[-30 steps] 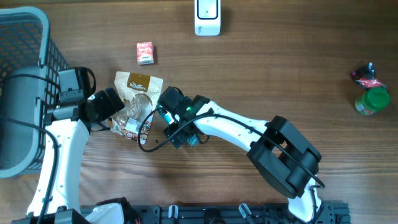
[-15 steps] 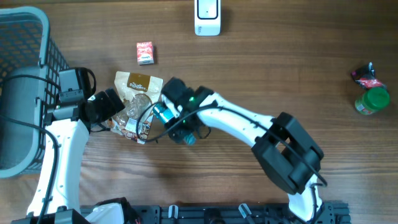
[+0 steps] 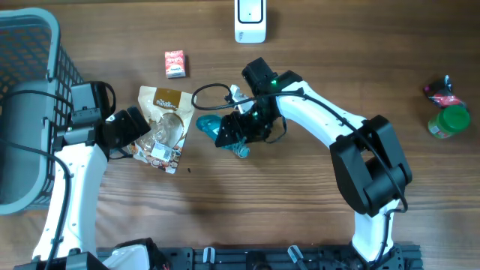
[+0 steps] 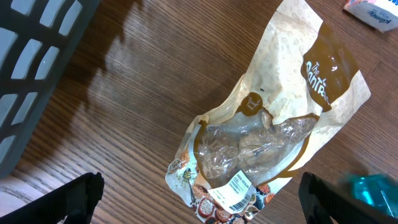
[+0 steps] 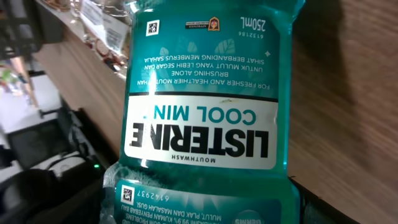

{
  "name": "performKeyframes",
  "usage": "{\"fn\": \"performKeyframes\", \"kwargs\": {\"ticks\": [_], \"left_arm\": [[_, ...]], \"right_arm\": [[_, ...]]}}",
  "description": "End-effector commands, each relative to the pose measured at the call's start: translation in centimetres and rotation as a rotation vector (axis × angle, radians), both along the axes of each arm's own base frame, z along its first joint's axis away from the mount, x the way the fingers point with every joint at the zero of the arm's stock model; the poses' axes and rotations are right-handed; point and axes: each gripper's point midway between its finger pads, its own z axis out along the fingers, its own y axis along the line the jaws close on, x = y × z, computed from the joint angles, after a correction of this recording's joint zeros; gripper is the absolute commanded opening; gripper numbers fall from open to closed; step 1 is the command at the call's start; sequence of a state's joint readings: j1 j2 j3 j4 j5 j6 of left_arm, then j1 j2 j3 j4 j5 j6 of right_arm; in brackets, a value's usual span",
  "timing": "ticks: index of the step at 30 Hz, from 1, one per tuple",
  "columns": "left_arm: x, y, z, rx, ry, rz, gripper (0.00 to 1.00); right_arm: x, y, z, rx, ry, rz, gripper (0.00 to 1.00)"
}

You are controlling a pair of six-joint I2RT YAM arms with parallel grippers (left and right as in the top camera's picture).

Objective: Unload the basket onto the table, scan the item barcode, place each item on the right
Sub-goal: 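Lift the Listerine bottle toward the white scanner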

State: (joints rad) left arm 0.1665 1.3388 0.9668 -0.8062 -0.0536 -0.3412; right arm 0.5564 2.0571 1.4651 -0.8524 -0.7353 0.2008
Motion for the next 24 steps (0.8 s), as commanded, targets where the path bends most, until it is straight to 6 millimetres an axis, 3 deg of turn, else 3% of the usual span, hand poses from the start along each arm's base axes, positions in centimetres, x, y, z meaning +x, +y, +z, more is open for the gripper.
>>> {"fn": "performKeyframes", "kwargs": {"ticks": [1,5,13,24], "left_arm": [[0.0,0.0,-0.1,-0.007,0.003,-0.01,1.0],[-0.1,0.0,-0.2,-0.007,0.006,-0.01,1.0],[-0.5,-0.1,-0.3,-0.011,0.024,-0.01,1.0],[-1.2,-0.2,-0.6,-0.016,0.056,-0.01,1.0]], "right_arm": [[-0.2,1.7,4.0,0.113,0.043,-0.032,0.58],[-0.6,2.2,5.4,0.16,0.188,-0.108,0.57],[0.4,1.6,8.4,0.237,0.504,-0.295,0.51],[2.4,4.0,15.3,0.504,0.672,-0.21,0.45]]}}
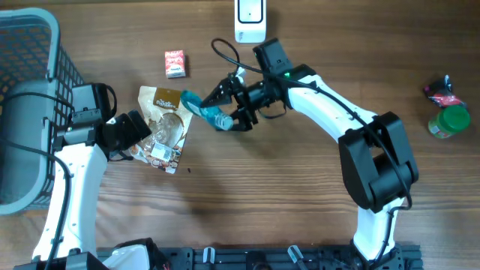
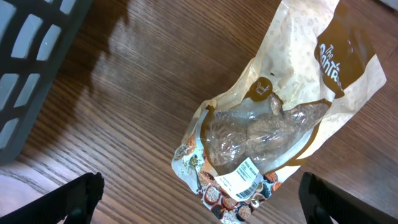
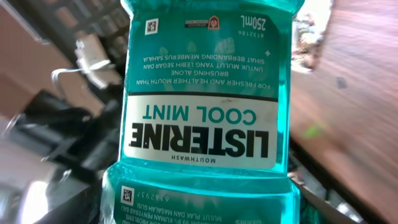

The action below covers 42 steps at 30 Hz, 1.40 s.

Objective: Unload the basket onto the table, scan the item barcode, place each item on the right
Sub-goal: 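Lift the Listerine bottle toward the white scanner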

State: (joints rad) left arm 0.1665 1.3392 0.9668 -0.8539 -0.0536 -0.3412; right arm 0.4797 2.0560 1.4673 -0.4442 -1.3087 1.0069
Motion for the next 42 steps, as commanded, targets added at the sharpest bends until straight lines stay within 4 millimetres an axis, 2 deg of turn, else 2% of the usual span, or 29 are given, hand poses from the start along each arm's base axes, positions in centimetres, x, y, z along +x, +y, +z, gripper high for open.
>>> {"fn": "performKeyframes", "kwargs": {"ticks": [1,7,10,12,14,22,24,27,30,31,34,37,40,42], "left_arm": [[-0.2,-0.1,-0.2,-0.009,0.012,-0.01,1.0],[-0.8,-0.2,-0.4,-0.014,0.038,-0.009,1.0],[-1.0,-0.2,-0.5,-0.015,0.045,-0.009,1.0],[-1.4,-0.3,-0.6,-0.018,0.061,-0.009,1.0],[-1.5,-0.3,-0.6,-0.019,0.067,-0.009,1.0],[-2.3,-0.4,-0.8,-0.026,0.1,-0.004,1.0],[-2.5,-0.5,-0.9,-0.032,0.105,0.009,1.0],[-2.8,-0.5,-1.0,-0.034,0.12,0.009,1.0],[-3.1,-0.6,-1.0,-0.035,0.131,0.009,1.0],[-3.1,-0.6,-1.0,-0.036,0.132,0.009,1.0],[-3.3,-0.6,-1.1,-0.037,0.138,0.01,1.0],[-3.6,-0.7,-1.1,-0.039,0.152,0.01,1.0],[-3.9,-0.7,-1.2,-0.043,0.163,0.017,1.0],[-4.0,-0.7,-1.2,-0.043,0.167,0.018,1.0]], "right_arm": [[-0.5,0.3,6.1,0.144,0.072,0.072,0.45],[0.2,0.6,11.2,0.212,0.084,0.151,0.44],[1.2,0.5,13.2,0.219,0.061,0.105,0.45],[1.6,0.0,13.1,0.208,0.087,0.091,0.45],[2.1,-0.5,12.8,0.197,0.113,0.076,0.39],[3.7,-2.8,12.3,0.172,0.18,0.037,0.4],[4.1,-3.7,12.0,0.161,0.217,0.028,0.34],[5.3,-5.2,12.0,0.163,0.219,-0.012,0.39],[6.1,-6.2,11.9,0.163,0.228,-0.04,0.38],[6.1,-6.3,11.9,0.158,0.245,-0.046,0.38],[6.2,-6.6,11.5,0.137,0.315,-0.057,0.3],[6.2,-6.7,11.4,0.134,0.325,-0.061,0.29],[7.1,-7.9,11.4,0.138,0.329,-0.092,0.3],[8.4,-10.0,11.4,0.149,0.316,-0.14,0.3]]}}
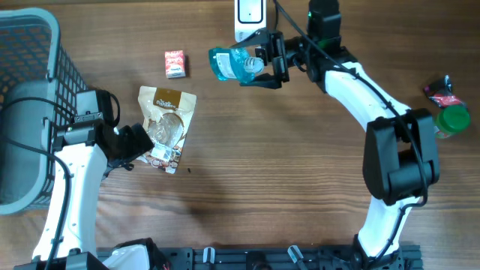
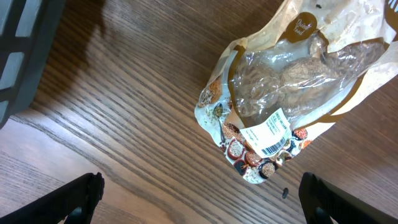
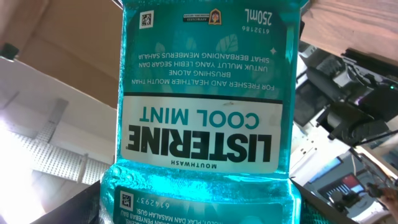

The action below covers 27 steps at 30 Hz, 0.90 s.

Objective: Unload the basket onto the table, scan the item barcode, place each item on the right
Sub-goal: 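Lift the Listerine bottle toward the white scanner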

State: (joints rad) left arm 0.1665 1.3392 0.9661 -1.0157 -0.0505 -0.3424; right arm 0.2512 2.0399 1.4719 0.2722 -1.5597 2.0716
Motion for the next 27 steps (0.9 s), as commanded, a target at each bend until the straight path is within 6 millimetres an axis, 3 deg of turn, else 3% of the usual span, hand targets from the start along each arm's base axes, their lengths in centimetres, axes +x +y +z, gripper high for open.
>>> {"fn": "performKeyframes", "kwargs": {"ticks": [1,4,7,22,27], "left_arm": [[-0.2,0.0,-0.1,-0.011,0.006,0.04,1.0],[-0.2,0.0,-0.1,-0.011,0.006,0.04,1.0],[-0.2,0.1,-0.1,-0.008,0.006,0.041,1.0],[-0.3,0.1,-0.1,-0.009,0.009,0.041,1.0],[-0.3,0.1,-0.1,-0.013,0.007,0.063,1.0]], "right_arm": [[1.2,-3.9,3.0,0.036,-0.108,-0.04,0.3],[3.1,-7.2,3.6,0.042,-0.188,-0.118,0.26],[3.6,-8.3,3.6,0.04,-0.188,-0.144,0.26],[3.6,-8.4,3.8,0.044,-0.223,-0.145,0.22],[2.9,-6.8,3.9,0.049,-0.229,-0.111,0.21]]}}
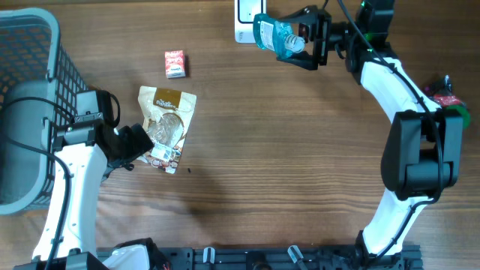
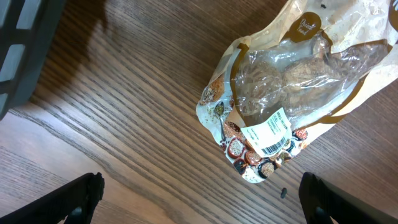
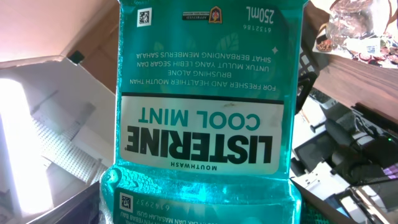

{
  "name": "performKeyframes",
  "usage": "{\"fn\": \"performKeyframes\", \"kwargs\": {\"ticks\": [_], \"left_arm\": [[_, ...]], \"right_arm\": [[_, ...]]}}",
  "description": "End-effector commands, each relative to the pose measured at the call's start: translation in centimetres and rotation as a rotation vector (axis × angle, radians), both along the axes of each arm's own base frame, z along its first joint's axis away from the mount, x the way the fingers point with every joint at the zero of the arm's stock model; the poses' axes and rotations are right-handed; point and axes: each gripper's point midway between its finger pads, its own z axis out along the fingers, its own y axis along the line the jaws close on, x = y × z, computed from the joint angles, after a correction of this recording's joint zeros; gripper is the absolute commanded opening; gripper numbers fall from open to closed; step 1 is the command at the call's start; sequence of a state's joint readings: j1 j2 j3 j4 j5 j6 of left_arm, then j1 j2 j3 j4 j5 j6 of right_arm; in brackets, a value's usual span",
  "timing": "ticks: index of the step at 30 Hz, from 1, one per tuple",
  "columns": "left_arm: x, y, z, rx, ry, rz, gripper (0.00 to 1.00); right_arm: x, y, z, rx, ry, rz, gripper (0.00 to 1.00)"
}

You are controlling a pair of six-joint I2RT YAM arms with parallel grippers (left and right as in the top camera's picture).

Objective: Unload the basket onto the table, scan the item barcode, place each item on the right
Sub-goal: 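Lift the Listerine bottle toward the white scanner, then hold the Listerine label under the scanner, rotating the bottle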

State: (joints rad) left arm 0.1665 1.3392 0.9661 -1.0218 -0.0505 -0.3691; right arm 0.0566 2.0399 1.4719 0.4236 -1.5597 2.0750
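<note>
A teal Listerine mouthwash bottle (image 1: 276, 34) is held up off the table at the far middle, right beside the white barcode scanner (image 1: 244, 21). My right gripper (image 1: 309, 37) is shut on it; in the right wrist view the bottle (image 3: 202, 112) fills the frame, label upside down. My left gripper (image 1: 129, 145) stands open over bare wood, just left of a brown-and-clear snack bag (image 1: 166, 127). The left wrist view shows that bag (image 2: 292, 87) with its barcode sticker (image 2: 267, 130) facing up.
A dark plastic basket (image 1: 30, 105) takes up the left edge. A small red-and-white box (image 1: 175, 64) lies beyond the snack bag. At the right edge stand a green-lidded jar (image 1: 448, 122) and a dark red packet (image 1: 441, 91).
My right gripper has carried the mouthwash bottle to the right, from left of the scanner to just right of it. The left arm and snack bag have not moved.
At first my right gripper held the bottle low at the table's middle, next to the snack bag. Then the bottle was lifted and tilted, later raised near the scanner's left side, and now at its right. My left gripper drew back slightly toward the bag's near end.
</note>
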Motion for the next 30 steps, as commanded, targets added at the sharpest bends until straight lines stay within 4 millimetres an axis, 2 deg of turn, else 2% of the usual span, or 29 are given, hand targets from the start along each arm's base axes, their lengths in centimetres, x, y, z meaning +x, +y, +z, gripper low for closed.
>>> {"fn": "performKeyframes", "kwargs": {"ticks": [1,4,5,8,9,12,14,17,20,24,26,30], "left_arm": [[-0.1,0.1,-0.1,-0.007,0.001,0.037,1.0],[0.0,0.1,-0.1,-0.006,-0.002,0.037,1.0],[0.1,0.1,-0.1,-0.006,-0.005,0.037,1.0],[0.1,0.1,-0.1,-0.006,-0.005,0.037,1.0],[0.0,0.1,-0.1,-0.007,-0.001,0.037,1.0],[0.0,0.1,-0.1,-0.006,-0.003,0.037,1.0],[0.0,0.1,-0.1,-0.007,-0.002,0.037,1.0],[0.0,0.1,-0.1,-0.008,-0.002,0.045,1.0],[0.0,0.1,-0.1,-0.011,-0.005,0.064,1.0],[0.0,0.1,-0.1,-0.012,-0.005,0.071,1.0],[0.0,0.1,-0.1,-0.012,-0.004,0.07,1.0],[-0.2,0.1,-0.1,-0.016,0.001,0.089,1.0]], "right_arm": [[-2.0,1.7,2.8,0.015,-0.138,0.083,0.18],[-1.8,1.8,3.1,0.031,-0.345,0.075,0.18],[-2.0,1.8,3.1,0.034,-0.367,0.083,0.18],[-2.0,1.8,2.9,0.029,-0.309,0.081,0.18],[-1.7,1.4,2.8,0.025,-0.286,0.067,0.21],[-1.2,-0.1,3.1,0.027,-0.372,0.043,0.27],[-0.8,-1.1,3.2,0.025,-0.396,0.027,0.27],[-0.1,-2.9,2.6,0.016,-0.295,-0.016,0.27],[0.0,-3.4,2.3,0.015,-0.253,-0.026,0.24],[-0.4,-2.6,1.9,0.019,-0.219,-0.005,0.19],[-0.8,-1.6,1.9,0.023,-0.23,0.02,0.19],[-3.3,3.1,1.4,0.035,-0.211,0.132,0.2]]}}
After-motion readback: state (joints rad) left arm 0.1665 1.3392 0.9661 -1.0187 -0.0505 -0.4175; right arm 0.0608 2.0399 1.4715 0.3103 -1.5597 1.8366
